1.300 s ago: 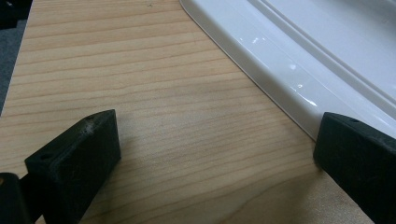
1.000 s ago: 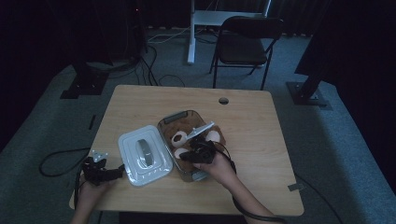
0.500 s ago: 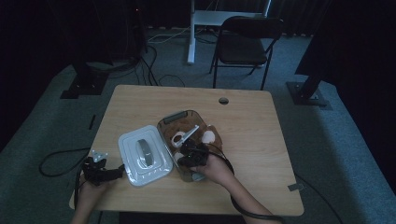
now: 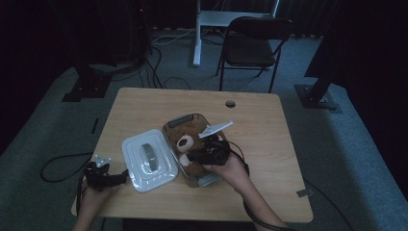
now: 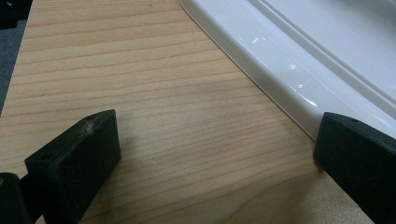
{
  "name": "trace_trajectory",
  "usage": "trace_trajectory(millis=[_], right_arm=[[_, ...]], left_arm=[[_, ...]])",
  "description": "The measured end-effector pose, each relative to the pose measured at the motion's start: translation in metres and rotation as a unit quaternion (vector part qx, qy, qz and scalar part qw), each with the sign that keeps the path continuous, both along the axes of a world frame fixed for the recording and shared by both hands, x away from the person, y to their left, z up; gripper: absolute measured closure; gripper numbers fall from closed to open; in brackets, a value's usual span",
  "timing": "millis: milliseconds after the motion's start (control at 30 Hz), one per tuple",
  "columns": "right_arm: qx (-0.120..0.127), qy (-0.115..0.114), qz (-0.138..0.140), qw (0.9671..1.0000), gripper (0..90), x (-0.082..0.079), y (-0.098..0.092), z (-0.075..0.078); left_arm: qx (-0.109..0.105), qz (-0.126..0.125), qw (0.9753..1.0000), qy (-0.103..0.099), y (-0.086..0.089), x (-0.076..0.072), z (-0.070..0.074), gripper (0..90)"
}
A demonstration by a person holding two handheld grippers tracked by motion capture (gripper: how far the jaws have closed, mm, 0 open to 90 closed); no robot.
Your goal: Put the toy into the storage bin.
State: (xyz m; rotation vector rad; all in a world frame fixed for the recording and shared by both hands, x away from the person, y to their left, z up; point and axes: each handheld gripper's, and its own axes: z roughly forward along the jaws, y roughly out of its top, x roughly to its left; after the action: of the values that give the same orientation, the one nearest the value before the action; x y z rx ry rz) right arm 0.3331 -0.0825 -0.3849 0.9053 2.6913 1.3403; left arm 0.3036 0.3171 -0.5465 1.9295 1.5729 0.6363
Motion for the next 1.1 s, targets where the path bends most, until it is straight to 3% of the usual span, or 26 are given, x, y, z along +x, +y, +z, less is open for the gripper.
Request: trace_trajectory(millis=[33,67,367,500,600,733,800,1100], right_arm=[[0.0,0.0,0.0,1.0,71.3,0.0,0.0,0.0],[0.008,-0.011,-0.019,0.9997,65.7,-0.001,-0.01,0.008],[0.02,-0.034,-0.069,0.9968,63.9,-0.002,-0.051,0.021],[0.007,-0.037,-0.09,0.9952,68.8,-0.005,-0.073,0.017],[-0.002,-0.04,-0.101,0.9941,80.4,-0.007,-0.083,0.015],[-0.004,-0.038,-0.104,0.9938,84.8,-0.007,-0.086,0.012],[-0.018,-0.033,-0.105,0.9938,86.5,-0.005,-0.086,0.005],[-0.014,-0.007,-0.103,0.9945,87.8,0.008,-0.076,-0.008]], left_arm=[[0.0,0.0,1.0,0.0,0.0,0.0,0.0,1.0],[0.0,0.0,1.0,0.0,0.0,0.0,0.0,1.0],[0.0,0.0,1.0,0.0,0.0,0.0,0.0,1.0],[0.0,0.0,1.0,0.0,0.0,0.0,0.0,1.0],[0.0,0.0,1.0,0.0,0.0,0.0,0.0,1.0],[0.0,0.0,1.0,0.0,0.0,0.0,0.0,1.0],[0.0,0.0,1.0,0.0,0.0,0.0,0.0,1.0],[-0.001,0.0,1.0,-0.001,0.0,0.0,0.0,1.0]])
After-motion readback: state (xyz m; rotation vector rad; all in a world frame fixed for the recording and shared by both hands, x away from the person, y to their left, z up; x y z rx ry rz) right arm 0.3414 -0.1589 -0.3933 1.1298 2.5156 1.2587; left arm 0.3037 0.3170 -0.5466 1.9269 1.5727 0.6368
